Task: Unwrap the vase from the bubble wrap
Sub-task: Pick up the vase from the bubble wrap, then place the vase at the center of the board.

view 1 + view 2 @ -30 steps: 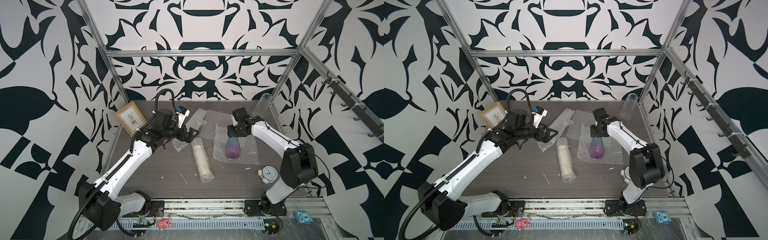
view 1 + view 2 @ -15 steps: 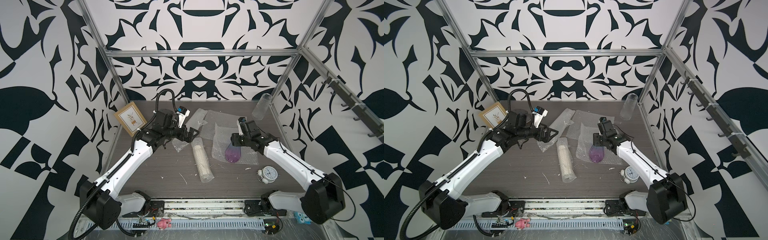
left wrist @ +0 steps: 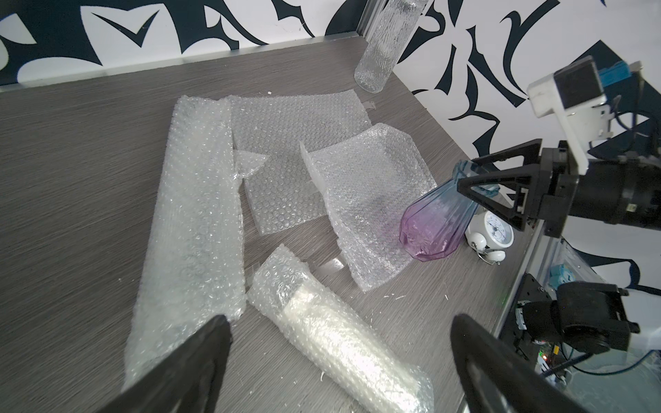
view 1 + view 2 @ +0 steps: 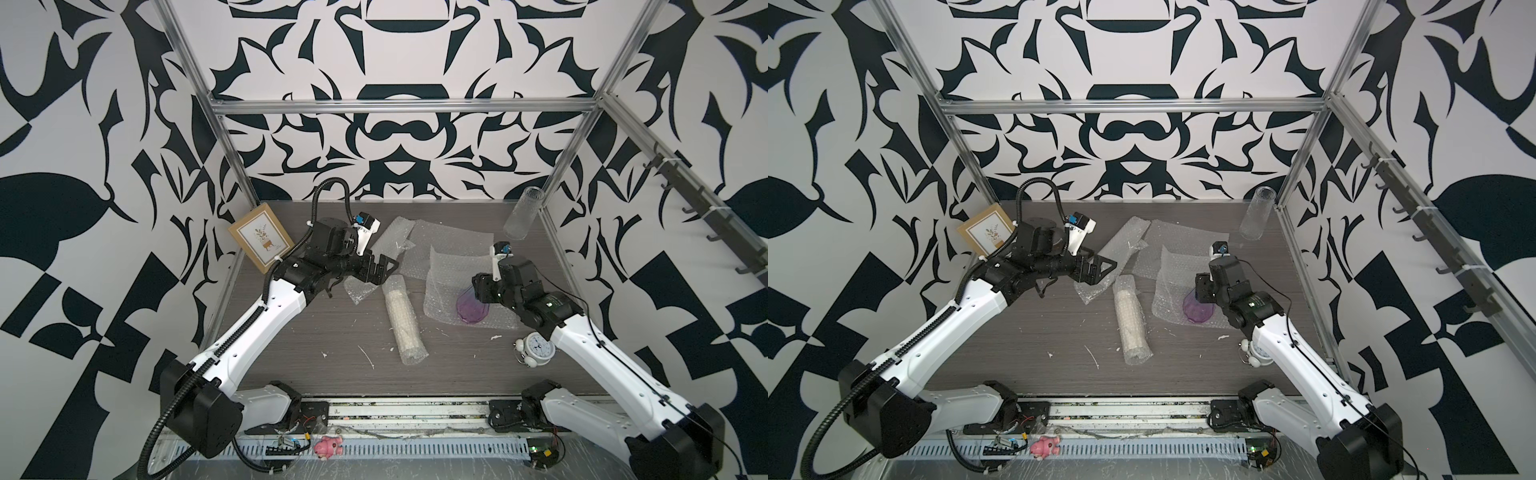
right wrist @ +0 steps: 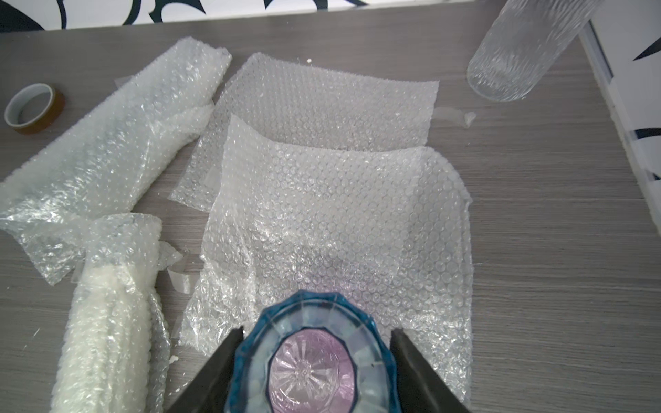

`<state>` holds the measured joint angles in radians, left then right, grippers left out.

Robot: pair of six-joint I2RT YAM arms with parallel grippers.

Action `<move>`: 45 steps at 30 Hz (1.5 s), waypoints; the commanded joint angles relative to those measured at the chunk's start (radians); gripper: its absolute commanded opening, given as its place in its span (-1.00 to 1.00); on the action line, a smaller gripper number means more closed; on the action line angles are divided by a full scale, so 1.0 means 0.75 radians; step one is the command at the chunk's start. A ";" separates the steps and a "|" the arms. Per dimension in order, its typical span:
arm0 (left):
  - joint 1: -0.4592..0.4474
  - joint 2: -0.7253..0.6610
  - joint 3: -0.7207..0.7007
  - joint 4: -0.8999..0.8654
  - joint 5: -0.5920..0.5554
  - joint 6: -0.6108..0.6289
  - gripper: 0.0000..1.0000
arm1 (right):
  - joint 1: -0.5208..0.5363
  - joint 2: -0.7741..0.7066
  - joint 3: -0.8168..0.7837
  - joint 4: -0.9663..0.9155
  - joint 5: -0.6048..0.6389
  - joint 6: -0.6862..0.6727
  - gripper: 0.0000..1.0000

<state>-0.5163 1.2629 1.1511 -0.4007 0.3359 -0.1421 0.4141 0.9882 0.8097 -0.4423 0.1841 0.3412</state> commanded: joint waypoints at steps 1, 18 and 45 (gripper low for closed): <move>0.005 0.047 -0.012 0.019 -0.002 -0.011 0.99 | 0.006 -0.031 0.061 0.108 0.119 0.005 -0.24; 0.005 0.063 -0.011 0.017 -0.002 -0.017 0.99 | -0.236 0.189 0.214 0.338 0.543 -0.061 -0.23; 0.017 0.107 -0.004 0.012 -0.014 -0.003 0.99 | -0.763 0.938 0.530 0.905 0.365 -0.171 -0.23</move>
<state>-0.5095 1.3354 1.1511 -0.3862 0.3286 -0.1493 -0.1482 1.6970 1.1313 0.1127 0.4503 0.2329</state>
